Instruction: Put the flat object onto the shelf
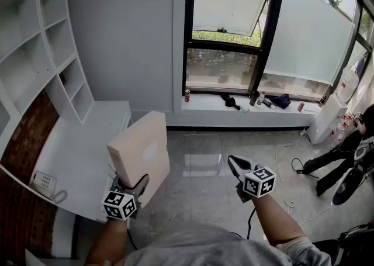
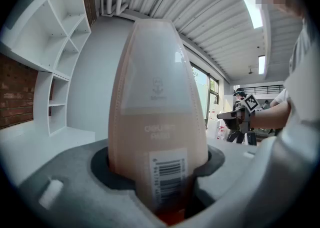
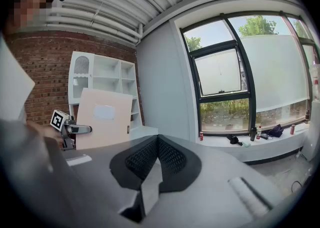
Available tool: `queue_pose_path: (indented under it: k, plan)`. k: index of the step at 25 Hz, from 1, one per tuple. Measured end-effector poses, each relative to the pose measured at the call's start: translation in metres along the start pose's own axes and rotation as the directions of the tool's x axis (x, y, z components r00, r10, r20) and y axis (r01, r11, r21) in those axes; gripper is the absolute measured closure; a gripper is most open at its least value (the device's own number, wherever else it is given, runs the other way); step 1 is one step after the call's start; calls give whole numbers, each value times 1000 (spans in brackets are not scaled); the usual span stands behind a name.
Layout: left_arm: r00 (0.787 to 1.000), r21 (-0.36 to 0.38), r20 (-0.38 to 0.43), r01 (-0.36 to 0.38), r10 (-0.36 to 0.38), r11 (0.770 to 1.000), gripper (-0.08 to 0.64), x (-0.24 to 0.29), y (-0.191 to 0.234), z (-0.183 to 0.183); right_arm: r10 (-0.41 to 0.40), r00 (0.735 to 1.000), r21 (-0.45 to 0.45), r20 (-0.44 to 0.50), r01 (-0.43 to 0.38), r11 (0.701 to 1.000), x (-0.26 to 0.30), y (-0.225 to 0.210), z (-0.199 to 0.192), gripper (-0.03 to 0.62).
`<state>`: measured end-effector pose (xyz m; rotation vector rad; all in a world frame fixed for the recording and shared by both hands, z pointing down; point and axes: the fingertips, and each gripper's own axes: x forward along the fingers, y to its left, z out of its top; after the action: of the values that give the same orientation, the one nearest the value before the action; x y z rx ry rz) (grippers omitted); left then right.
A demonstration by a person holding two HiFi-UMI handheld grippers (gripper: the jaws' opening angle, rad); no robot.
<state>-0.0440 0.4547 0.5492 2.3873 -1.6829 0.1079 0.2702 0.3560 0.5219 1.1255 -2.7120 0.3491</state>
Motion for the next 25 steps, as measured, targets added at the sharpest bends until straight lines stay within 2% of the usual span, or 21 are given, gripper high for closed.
queue_pose_path:
  k: [15,25]
  plan:
    - [1000,11,2,-8,8,1000,265,14,-13,5,13,1000,24,11,-14,1000,-1,-18,5,583]
    - [999,12,21,-48,48,999,265,35,-63,8,44,999,7,20,-44,999,-28,-56,17,583]
